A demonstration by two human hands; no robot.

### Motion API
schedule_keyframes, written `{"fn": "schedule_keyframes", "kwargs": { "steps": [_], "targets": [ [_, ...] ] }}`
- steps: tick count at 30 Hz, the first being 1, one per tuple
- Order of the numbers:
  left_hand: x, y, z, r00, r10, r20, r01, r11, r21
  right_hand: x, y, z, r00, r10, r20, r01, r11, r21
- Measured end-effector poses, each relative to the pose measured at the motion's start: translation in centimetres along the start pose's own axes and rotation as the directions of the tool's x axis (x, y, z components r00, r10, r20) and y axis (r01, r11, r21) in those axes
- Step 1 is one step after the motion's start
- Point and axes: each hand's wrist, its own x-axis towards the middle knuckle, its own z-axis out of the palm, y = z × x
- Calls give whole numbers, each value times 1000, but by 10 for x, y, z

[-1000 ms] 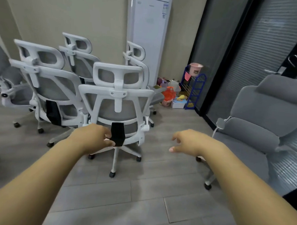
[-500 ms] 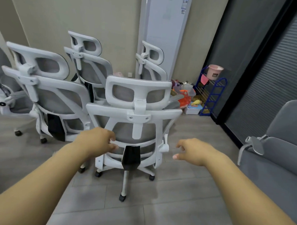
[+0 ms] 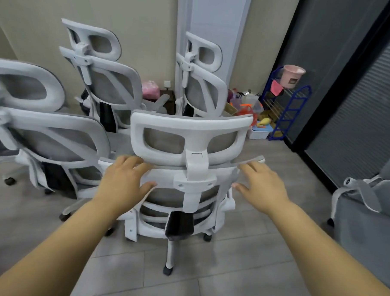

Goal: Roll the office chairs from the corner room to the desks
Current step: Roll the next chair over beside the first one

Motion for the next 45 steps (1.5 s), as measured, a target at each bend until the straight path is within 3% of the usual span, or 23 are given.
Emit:
{"fn": "schedule_keyframes", "kwargs": {
  "steps": [4, 8, 15, 23, 31, 38, 45],
  "targets": [
    [14, -9, 12, 997, 54, 53, -56, 997, 49, 26, 11, 15, 982, -165, -90, 166, 986, 8],
    [21, -16, 18, 996, 65, 61, -68, 996, 54, 40, 15, 25, 979, -199, -50, 200, 980, 21],
    [20, -27, 27, 990, 119, 75, -116, 992, -39, 33, 4, 29, 1000, -24, 4, 23, 979, 202],
    [5, -51, 17, 974, 199, 108, -192, 979, -70, 0, -30, 28, 980, 174, 101, -192, 955, 225],
    [-26, -77, 5, 957, 277, 89, -263, 954, -141, -50, -80, 24, 943, 294, 156, -323, 919, 225],
    [-56, -81, -7, 960, 278, 32, -258, 922, -289, -110, -115, 19, 930, 360, 79, -368, 914, 168],
    [-103, -66, -23, 948, 305, 90, -249, 888, -387, -198, -149, 7, 901, 429, 64, -434, 897, 83]
  ]
}}
